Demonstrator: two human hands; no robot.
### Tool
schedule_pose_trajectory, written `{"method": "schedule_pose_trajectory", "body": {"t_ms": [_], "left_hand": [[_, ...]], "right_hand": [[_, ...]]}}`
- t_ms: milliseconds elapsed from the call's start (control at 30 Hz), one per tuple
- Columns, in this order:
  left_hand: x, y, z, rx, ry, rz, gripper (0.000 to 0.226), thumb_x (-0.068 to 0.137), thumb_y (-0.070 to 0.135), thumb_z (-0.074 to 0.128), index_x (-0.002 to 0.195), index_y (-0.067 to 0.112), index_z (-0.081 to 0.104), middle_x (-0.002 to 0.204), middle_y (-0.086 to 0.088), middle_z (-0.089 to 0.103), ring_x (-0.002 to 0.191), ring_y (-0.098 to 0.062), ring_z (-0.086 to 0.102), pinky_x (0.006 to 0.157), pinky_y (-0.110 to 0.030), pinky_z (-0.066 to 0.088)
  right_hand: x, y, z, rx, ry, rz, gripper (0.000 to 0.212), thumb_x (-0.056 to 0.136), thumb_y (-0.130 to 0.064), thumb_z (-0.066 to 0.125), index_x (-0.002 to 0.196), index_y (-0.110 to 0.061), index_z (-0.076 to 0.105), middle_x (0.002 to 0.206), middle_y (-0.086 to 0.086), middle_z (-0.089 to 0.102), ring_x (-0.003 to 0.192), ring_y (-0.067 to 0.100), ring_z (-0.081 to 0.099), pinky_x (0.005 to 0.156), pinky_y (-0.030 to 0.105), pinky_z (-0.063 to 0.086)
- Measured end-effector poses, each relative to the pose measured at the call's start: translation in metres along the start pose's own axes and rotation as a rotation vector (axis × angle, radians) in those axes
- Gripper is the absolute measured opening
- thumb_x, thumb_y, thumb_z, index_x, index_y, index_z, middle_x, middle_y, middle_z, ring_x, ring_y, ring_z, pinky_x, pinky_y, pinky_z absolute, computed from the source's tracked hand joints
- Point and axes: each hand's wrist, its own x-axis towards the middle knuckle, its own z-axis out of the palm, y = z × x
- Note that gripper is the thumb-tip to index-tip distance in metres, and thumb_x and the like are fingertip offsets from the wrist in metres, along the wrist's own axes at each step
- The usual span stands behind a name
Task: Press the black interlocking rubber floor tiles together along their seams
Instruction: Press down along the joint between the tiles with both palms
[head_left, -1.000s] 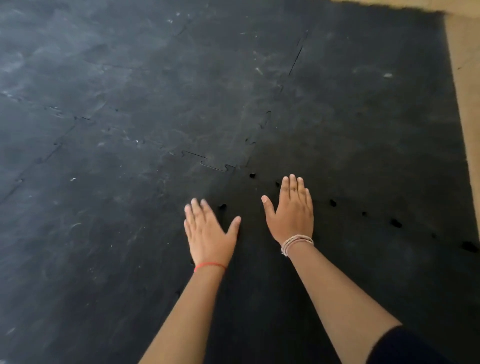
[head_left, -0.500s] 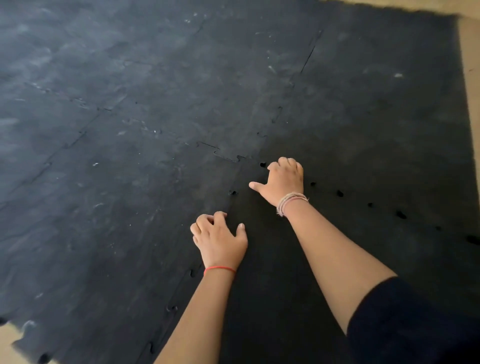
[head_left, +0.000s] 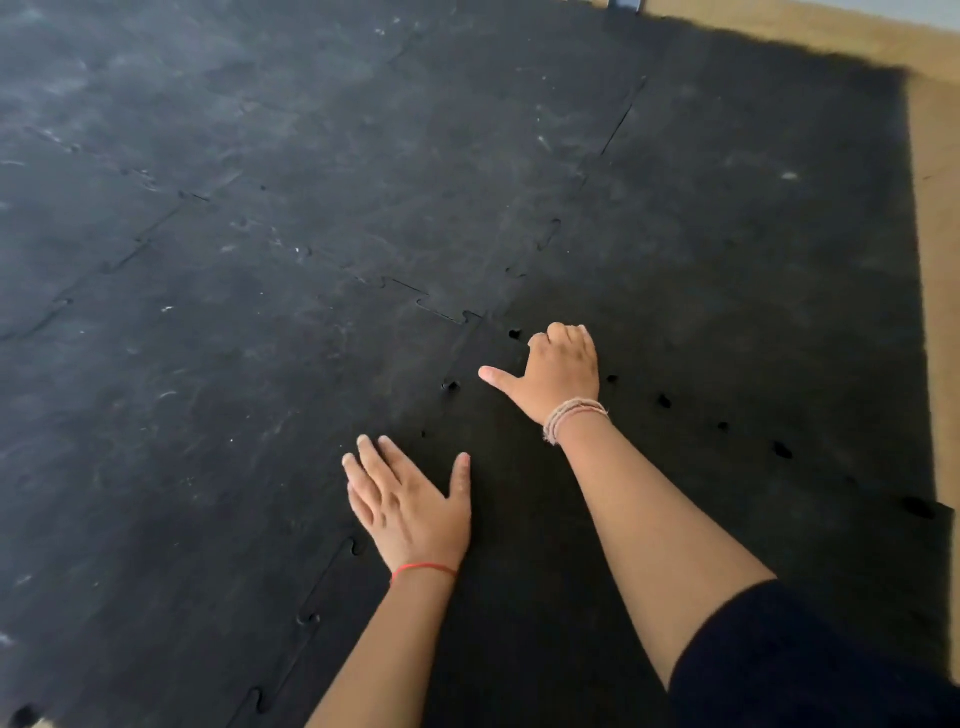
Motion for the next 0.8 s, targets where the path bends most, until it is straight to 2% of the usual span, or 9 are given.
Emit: {"method": "schedule_pose_trajectory", "body": {"t_ms": [100, 167, 267, 400, 467, 533, 633, 700, 800], "left_hand": [[0.006, 0.005, -0.003, -0.010, -0.092, 0.061, 0.085, 0.086, 0.056, 0.041, 0.141, -0.003, 0.014, 0.152, -0.018, 0.007, 0.138, -0.028, -0.003, 0.111, -0.039, -0.002], [0.004, 0.005, -0.004, -0.054, -0.073, 0.056, 0.079, 0.085, 0.049, 0.050, 0.138, -0.003, 0.024, 0.147, -0.020, 0.021, 0.135, -0.031, 0.009, 0.112, -0.042, 0.008], [0.007, 0.007, -0.009, -0.092, -0.019, -0.012, 0.071, 0.080, 0.044, 0.061, 0.130, -0.001, 0.039, 0.124, -0.018, 0.040, 0.116, -0.033, 0.028, 0.100, -0.042, 0.027], [0.006, 0.012, -0.019, -0.164, 0.065, -0.027, 0.062, 0.078, 0.037, 0.066, 0.124, 0.000, 0.047, 0.107, -0.016, 0.042, 0.102, -0.031, 0.031, 0.090, -0.042, 0.028], [0.001, 0.009, -0.016, -0.176, 0.118, 0.001, 0.066, 0.074, 0.041, 0.061, 0.123, -0.001, 0.048, 0.104, -0.017, 0.043, 0.098, -0.031, 0.033, 0.088, -0.045, 0.031], [-0.002, 0.007, -0.009, -0.100, 0.107, 0.036, 0.073, 0.072, 0.048, 0.051, 0.125, -0.002, 0.044, 0.105, -0.016, 0.044, 0.099, -0.028, 0.031, 0.089, -0.048, 0.035], [0.001, 0.006, 0.002, 0.037, 0.081, 0.065, 0.082, 0.071, 0.058, 0.041, 0.125, -0.004, 0.041, 0.107, -0.016, 0.045, 0.099, -0.029, 0.034, 0.090, -0.049, 0.039], [0.002, 0.007, 0.002, 0.043, 0.041, 0.022, 0.085, 0.072, 0.061, 0.042, 0.127, -0.003, 0.039, 0.108, -0.016, 0.044, 0.099, -0.032, 0.035, 0.089, -0.048, 0.037], [0.010, 0.014, -0.006, -0.005, -0.036, -0.094, 0.078, 0.076, 0.054, 0.057, 0.132, 0.004, 0.037, 0.111, -0.013, 0.037, 0.102, -0.031, 0.030, 0.091, -0.041, 0.027]], "right_hand": [[0.006, 0.001, -0.007, 0.013, 0.043, 0.020, 0.074, 0.075, -0.073, 0.046, 0.104, -0.007, 0.059, 0.114, 0.011, 0.057, 0.115, 0.027, 0.045, 0.111, 0.040, 0.015], [0.006, 0.003, -0.011, 0.012, 0.088, 0.005, 0.070, 0.074, -0.072, 0.048, 0.098, -0.007, 0.060, 0.105, 0.010, 0.059, 0.109, 0.027, 0.048, 0.110, 0.040, 0.016], [0.002, 0.004, -0.010, 0.038, 0.151, -0.012, 0.064, 0.075, -0.068, 0.050, 0.088, -0.006, 0.061, 0.094, 0.009, 0.059, 0.101, 0.027, 0.050, 0.110, 0.039, 0.015], [-0.005, 0.006, -0.014, 0.149, 0.334, 0.004, 0.057, 0.079, -0.059, 0.054, 0.089, -0.004, 0.064, 0.089, 0.012, 0.061, 0.098, 0.029, 0.053, 0.110, 0.040, 0.016], [-0.011, 0.006, -0.004, 0.204, 0.388, 0.031, 0.055, 0.083, -0.055, 0.052, 0.094, -0.002, 0.064, 0.093, 0.015, 0.061, 0.102, 0.032, 0.052, 0.109, 0.042, 0.018], [-0.019, 0.000, 0.014, 0.147, 0.288, 0.016, 0.064, 0.086, -0.056, 0.040, 0.111, 0.001, 0.058, 0.109, 0.019, 0.059, 0.115, 0.033, 0.046, 0.111, 0.044, 0.018], [-0.021, -0.004, 0.032, 0.088, 0.129, -0.016, 0.074, 0.089, -0.057, 0.029, 0.132, 0.002, 0.039, 0.138, 0.020, 0.042, 0.136, 0.032, 0.024, 0.114, 0.043, 0.012], [-0.021, -0.003, 0.029, 0.072, 0.065, 0.003, 0.075, 0.089, -0.058, 0.031, 0.136, 0.001, 0.032, 0.142, 0.019, 0.036, 0.137, 0.031, 0.020, 0.114, 0.042, 0.010], [-0.018, -0.004, 0.025, 0.092, 0.097, 0.013, 0.074, 0.087, -0.059, 0.038, 0.133, -0.001, 0.037, 0.134, 0.020, 0.045, 0.130, 0.031, 0.031, 0.114, 0.041, 0.012]]}}
